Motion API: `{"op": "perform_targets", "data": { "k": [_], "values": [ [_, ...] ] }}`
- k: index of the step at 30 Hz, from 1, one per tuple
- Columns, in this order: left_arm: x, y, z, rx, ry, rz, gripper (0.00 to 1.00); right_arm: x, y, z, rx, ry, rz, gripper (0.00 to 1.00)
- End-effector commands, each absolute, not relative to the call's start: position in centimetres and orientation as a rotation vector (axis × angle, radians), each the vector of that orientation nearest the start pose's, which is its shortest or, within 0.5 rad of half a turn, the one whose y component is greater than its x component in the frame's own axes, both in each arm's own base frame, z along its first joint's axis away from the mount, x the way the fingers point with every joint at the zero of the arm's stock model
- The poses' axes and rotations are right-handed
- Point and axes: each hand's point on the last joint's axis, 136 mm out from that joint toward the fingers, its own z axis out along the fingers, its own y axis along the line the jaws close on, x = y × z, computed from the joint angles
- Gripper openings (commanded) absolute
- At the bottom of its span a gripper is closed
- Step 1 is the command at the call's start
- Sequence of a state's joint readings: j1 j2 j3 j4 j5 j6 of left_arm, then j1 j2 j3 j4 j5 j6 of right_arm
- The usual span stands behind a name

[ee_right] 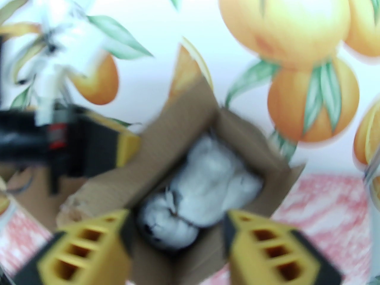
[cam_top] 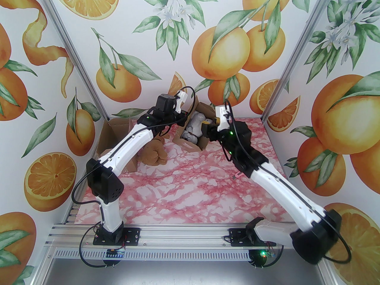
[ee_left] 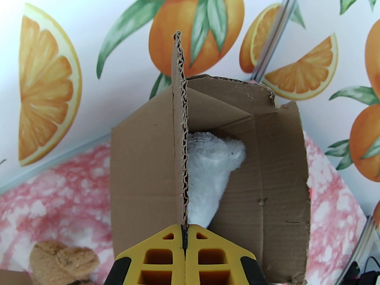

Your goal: Unpack the express box

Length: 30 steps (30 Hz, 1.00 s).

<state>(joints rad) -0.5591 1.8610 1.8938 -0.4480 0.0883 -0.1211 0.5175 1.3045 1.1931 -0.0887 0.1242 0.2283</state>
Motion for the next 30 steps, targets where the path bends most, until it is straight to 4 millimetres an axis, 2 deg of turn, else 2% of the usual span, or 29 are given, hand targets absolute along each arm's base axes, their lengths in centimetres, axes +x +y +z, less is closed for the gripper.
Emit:
{"op": "perform_targets", "data": {
  "k": [1,4,7,10,15,21,26,30],
  "values": [
    [45.8,-30.5,41.7,0.439,1.695,-0.528,0.00,39.6,19.9,33.5,0.066,1.860,0.518,0.49],
    [45.2,-30.6,41.9,0.425,1.665,-0.520,0.00,40.1,22.2,33.1,0.096,1.891,0.590,0.49],
    [44.9,-31.2,42.1,0.430,1.651,-0.524,0.00,41.1,23.1,32.3,0.151,1.927,0.609,0.51],
    [44.8,-31.5,42.1,0.429,1.646,-0.538,0.00,41.8,22.6,31.2,0.248,1.959,0.587,0.58],
    [44.6,-31.7,42.1,0.408,1.658,-0.556,0.00,42.7,19.9,29.9,0.464,1.914,0.512,0.60],
    [44.1,-32.3,42.3,0.403,1.658,-0.599,0.00,43.9,18.8,28.3,0.508,1.908,0.412,0.62],
    [43.6,-32.9,42.3,0.406,1.659,-0.636,0.00,45.5,18.6,28.9,0.493,1.878,0.398,0.63],
    [43.5,-33.4,41.8,0.404,1.676,-0.662,0.00,46.7,18.6,28.4,0.507,1.858,0.428,0.64]
  ]
}}
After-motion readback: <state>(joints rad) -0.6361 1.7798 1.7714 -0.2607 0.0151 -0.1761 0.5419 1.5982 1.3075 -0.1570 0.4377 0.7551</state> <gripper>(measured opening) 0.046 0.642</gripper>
